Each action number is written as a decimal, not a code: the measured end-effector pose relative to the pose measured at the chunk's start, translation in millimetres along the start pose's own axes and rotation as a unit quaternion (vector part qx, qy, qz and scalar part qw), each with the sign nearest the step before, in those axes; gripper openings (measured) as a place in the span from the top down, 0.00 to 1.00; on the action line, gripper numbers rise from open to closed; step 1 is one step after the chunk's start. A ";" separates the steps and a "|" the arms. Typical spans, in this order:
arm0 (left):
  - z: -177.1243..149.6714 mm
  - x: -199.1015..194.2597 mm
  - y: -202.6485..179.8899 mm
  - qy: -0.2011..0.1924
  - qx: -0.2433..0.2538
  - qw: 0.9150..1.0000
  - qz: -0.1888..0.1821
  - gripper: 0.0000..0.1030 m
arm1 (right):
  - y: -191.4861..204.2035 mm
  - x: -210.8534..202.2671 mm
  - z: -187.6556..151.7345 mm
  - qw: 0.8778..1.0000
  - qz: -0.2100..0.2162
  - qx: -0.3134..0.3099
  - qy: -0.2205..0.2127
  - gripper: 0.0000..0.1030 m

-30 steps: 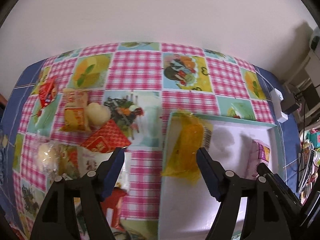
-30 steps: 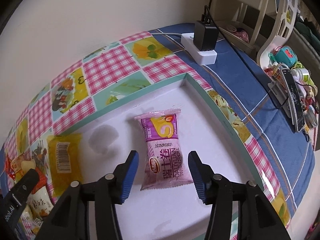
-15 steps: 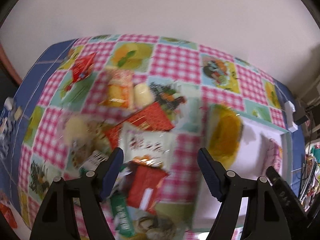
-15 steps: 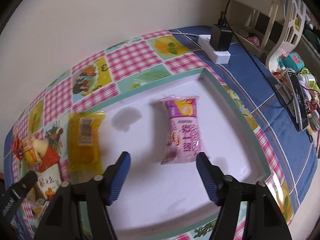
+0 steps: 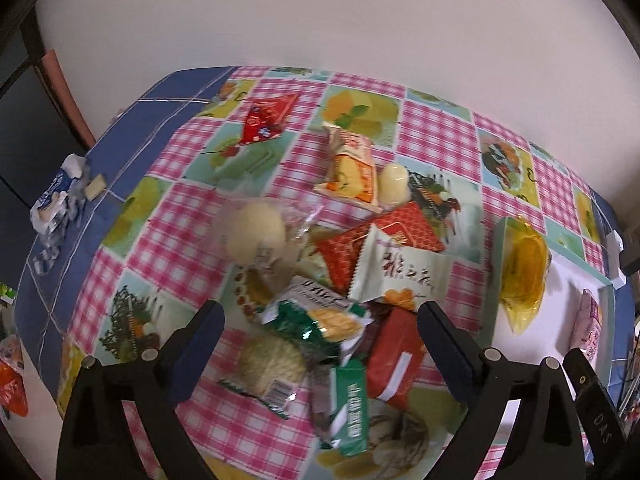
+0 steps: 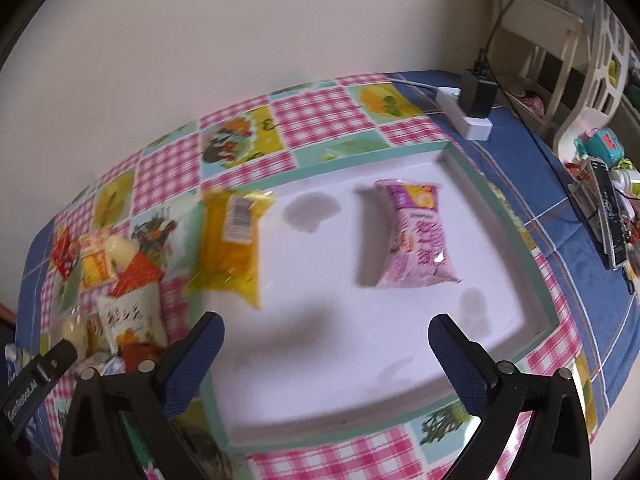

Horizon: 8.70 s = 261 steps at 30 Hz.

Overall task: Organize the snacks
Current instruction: 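Move both tools back over the snack pile, then grasp the clear round cookie pack with the left tool while the right tool grasps the green biscuit pack, then carry both packs into the white tray and open both tools, then move both tools back toward the remaining snack pile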

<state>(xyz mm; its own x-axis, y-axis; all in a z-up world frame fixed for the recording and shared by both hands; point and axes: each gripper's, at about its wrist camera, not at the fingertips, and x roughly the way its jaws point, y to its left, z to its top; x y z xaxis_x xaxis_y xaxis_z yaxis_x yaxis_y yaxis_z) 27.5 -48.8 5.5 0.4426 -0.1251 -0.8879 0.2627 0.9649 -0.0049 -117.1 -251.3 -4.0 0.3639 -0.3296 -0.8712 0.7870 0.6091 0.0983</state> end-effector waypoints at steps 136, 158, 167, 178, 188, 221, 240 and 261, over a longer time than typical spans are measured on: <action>-16.3 32.9 54.2 0.092 -0.032 0.994 -0.052 0.50 | 146.8 10.9 -84.2 0.970 0.140 -0.169 0.103 0.74; -7.1 -4.6 36.6 0.031 -0.004 0.996 -0.080 0.50 | 90.2 -21.7 -43.5 0.985 0.156 -0.063 0.047 0.74; -21.8 -18.0 -30.8 0.026 0.084 0.989 -0.119 0.50 | 12.3 -13.7 -14.6 0.997 0.054 0.043 0.030 0.74; -41.1 -17.7 -117.3 0.036 0.165 0.970 -0.173 0.50 | -70.0 -13.7 0.3 0.990 -0.012 0.139 0.005 0.74; -55.6 -1.7 -162.3 0.049 0.220 0.957 -0.183 0.50 | -103.6 -3.4 -2.7 0.984 -0.047 0.173 0.017 0.74; -15.9 0.7 -100.7 0.044 0.108 0.989 -0.089 0.26 | -68.8 8.2 -2.1 0.994 -0.043 0.091 0.040 0.67; 14.4 13.0 8.5 0.026 0.020 0.999 0.017 0.08 | 21.8 -0.3 -16.0 0.999 0.025 -0.032 0.034 0.28; 13.9 34.0 111.2 0.053 -0.130 0.990 0.021 0.08 | 94.9 1.1 -25.9 0.991 0.103 -0.077 0.044 0.10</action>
<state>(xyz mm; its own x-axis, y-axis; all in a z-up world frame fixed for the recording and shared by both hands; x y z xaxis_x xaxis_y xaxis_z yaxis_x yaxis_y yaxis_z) 83.7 51.0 -18.9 0.3531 -0.0719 -0.9328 0.0104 0.9973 -0.0729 -54.9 -175.2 -8.1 0.4580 -0.1266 -0.8799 0.6129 0.7620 0.2093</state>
